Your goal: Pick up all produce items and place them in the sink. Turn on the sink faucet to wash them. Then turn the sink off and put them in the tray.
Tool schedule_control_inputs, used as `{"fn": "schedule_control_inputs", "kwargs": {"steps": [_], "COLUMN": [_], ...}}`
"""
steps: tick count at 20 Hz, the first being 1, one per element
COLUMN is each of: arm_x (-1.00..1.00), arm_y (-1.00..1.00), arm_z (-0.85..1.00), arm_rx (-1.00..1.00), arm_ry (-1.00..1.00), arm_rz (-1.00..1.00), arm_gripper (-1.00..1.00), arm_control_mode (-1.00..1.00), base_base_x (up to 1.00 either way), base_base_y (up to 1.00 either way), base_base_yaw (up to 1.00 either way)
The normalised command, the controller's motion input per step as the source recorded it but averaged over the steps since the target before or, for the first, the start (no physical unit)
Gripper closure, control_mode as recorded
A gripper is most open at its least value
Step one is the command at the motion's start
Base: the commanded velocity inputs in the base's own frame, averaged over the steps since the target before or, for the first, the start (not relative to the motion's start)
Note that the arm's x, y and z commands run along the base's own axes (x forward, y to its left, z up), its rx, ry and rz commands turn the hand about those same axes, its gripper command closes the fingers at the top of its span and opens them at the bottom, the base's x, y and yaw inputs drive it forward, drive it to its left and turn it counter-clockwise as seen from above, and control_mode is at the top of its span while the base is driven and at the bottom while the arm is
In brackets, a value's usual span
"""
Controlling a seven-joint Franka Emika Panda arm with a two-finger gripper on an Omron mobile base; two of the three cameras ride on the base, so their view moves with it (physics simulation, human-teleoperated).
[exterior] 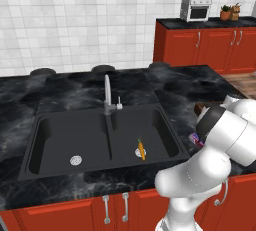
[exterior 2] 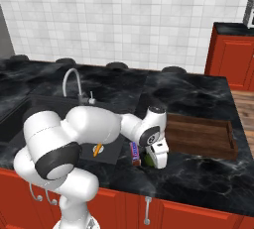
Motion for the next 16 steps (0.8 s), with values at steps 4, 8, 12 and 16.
{"fn": "schedule_control_inputs", "kwargs": {"steps": [4, 8, 12, 16], "arm_x": [-0.14, -0.04, -0.07, -0.03], "arm_y": [0.18, 0.27, 0.25, 0.17], "arm_z": [-0.33, -0.32, -0.31, -0.30], "arm_rx": [0.00, 0.00, 0.00, 0.00], "arm_ry": [-0.01, 0.00, 0.00, 0.00], "arm_rz": [0.00, 0.00, 0.00, 0.00], "arm_gripper": [-1.00, -1.00, -1.00, 1.00], "arm_control_mode": [-1.00, -1.00, -1.00, -1.00], "base_base_x": [0.00, 0.00, 0.00, 0.00], "base_base_y": [0.00, 0.00, 0.00, 0.00], "base_base_yaw": [0.00, 0.00, 0.00, 0.00]}}
